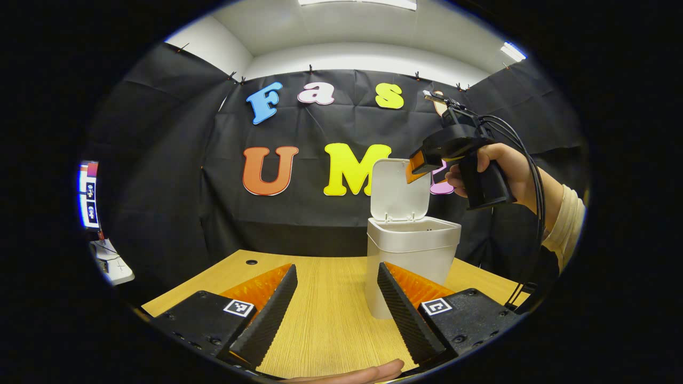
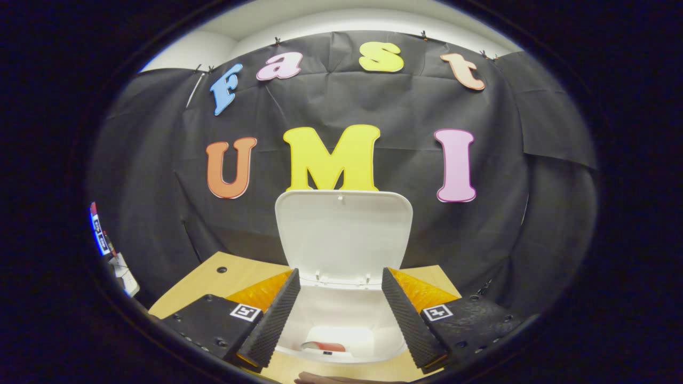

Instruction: Press the lid of the desktop garbage bin to open it, pick up the crumpled paper on the desktop and throw it into the bin, then pick up the pop can on the desktop and drop it into the bin, and finally close the garbage bin lid.

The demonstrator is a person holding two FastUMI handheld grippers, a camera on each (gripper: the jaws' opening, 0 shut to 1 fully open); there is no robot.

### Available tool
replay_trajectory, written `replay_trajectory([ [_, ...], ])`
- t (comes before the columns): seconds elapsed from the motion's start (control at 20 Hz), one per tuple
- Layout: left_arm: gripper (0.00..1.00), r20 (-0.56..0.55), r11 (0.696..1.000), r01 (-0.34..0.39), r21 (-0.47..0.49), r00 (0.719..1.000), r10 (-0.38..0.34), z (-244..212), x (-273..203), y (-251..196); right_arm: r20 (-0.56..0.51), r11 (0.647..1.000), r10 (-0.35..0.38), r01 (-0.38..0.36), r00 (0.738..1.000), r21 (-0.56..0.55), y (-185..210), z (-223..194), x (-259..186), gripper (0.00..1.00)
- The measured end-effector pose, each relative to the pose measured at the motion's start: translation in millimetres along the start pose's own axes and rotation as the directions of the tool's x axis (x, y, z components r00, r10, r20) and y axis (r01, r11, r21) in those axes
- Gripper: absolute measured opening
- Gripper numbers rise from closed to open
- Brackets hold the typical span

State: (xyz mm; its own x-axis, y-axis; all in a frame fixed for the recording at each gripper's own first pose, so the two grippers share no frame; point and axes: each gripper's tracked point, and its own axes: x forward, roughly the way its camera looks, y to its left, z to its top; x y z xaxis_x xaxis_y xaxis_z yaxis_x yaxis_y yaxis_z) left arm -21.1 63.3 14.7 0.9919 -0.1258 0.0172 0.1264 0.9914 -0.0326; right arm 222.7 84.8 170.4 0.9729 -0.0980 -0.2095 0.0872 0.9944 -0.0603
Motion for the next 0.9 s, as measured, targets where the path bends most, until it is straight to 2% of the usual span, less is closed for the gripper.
replay_trajectory([
  [0.2,0.97,-0.010,1.000,-0.010,0.006,1.000,0.010,-4,6,4,0.050,1.000,0.005,-0.003,0.999,-0.025,6,13,-2,0.94],
  [0.4,0.98,-0.024,0.999,-0.045,-0.008,0.999,0.045,-6,10,16,0.143,0.996,-0.043,0.053,0.989,-0.067,6,39,3,0.94],
  [0.5,0.98,-0.030,0.999,-0.044,-0.014,0.999,0.043,-8,12,18,0.173,0.996,-0.037,0.049,0.984,-0.068,12,49,3,0.95],
  [0.7,0.98,-0.048,0.996,-0.066,-0.054,0.997,0.063,-12,18,26,0.179,0.995,-0.033,0.049,0.983,-0.085,29,67,6,0.94],
  [0.85,0.98,-0.073,0.996,-0.062,-0.059,0.996,0.058,-17,23,29,0.262,0.994,-0.065,0.087,0.963,-0.073,36,105,7,0.97],
  [0.9,0.98,-0.075,0.995,-0.070,-0.064,0.995,0.066,-18,24,34,0.285,0.994,-0.065,0.087,0.956,-0.066,40,117,9,0.95],
])
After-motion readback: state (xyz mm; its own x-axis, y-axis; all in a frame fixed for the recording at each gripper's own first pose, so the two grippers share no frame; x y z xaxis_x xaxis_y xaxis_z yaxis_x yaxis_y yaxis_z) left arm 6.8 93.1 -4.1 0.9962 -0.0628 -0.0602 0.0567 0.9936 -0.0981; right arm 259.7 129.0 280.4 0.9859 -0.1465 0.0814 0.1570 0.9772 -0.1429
